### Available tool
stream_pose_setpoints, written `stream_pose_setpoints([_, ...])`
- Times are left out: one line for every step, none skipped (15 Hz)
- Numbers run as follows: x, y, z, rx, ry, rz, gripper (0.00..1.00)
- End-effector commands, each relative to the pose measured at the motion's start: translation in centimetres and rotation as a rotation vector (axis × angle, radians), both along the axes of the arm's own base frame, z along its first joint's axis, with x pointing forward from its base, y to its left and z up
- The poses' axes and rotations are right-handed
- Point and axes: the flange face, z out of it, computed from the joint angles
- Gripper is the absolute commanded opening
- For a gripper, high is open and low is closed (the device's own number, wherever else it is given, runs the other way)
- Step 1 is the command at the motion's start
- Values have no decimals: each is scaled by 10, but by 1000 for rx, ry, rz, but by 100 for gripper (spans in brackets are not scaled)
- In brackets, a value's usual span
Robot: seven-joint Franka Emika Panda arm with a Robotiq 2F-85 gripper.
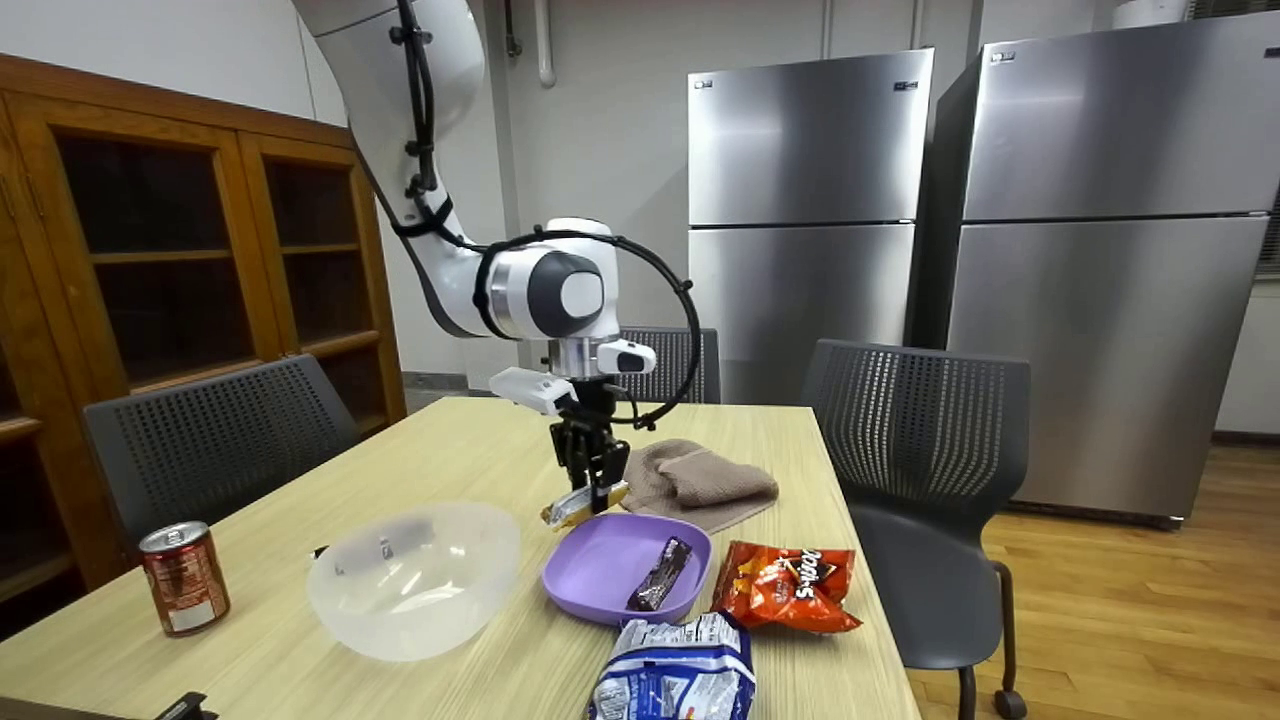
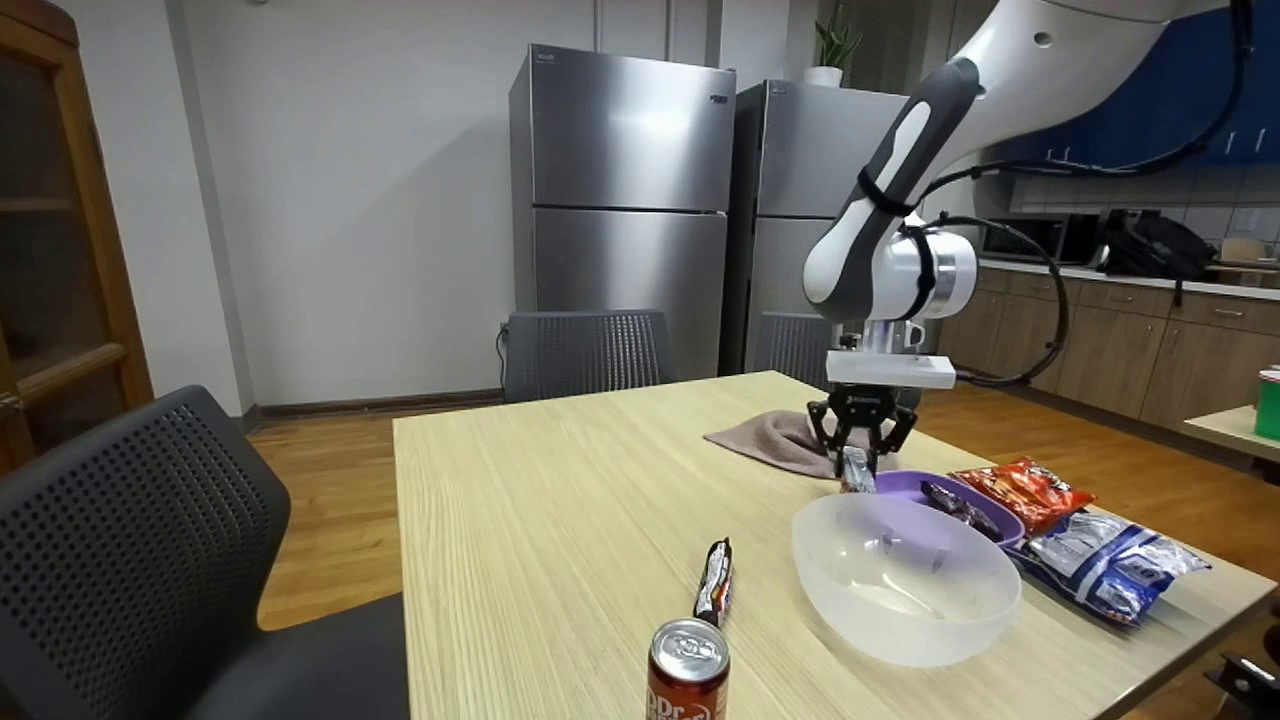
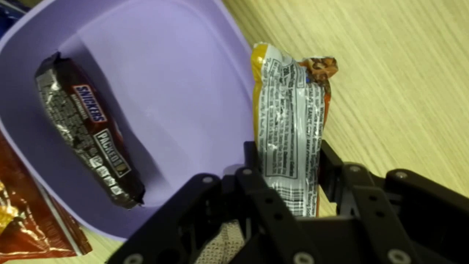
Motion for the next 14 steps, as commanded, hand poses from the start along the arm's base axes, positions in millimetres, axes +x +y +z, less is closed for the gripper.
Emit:
stream_pose_setpoints([-20, -24, 12, -9, 1, 50, 16])
stream_pose_setpoints([-24, -32, 12, 0, 3, 73, 16])
stream_pose_setpoints([-27, -38, 11, 0, 8, 88, 16])
stream_pose_setpoints([-30, -45, 9, 0, 14, 100, 16])
stream_pose_setpoints([-33, -50, 8, 3, 20, 112, 16])
stream_pose_setpoints([-37, -56, 6, 6, 26, 120, 16])
stream_pose_setpoints([-40, -60, 4, 10, 33, 124, 16])
stream_pose_setpoints([-43, -63, 1, 12, 38, 131, 16])
stream_pose_setpoints([-46, -66, -1, 11, 44, 137, 16])
stream_pose_setpoints([-48, -68, -4, 9, 50, 136, 16])
stream_pose_setpoints([-51, -70, -6, 1, 56, 133, 16])
stream_pose_setpoints([-53, -71, -8, -1, 60, 135, 16])
stream_pose_setpoints([-53, -71, -10, -5, 66, 135, 16])
stream_pose_setpoints([-53, -70, -13, -7, 71, 136, 16])
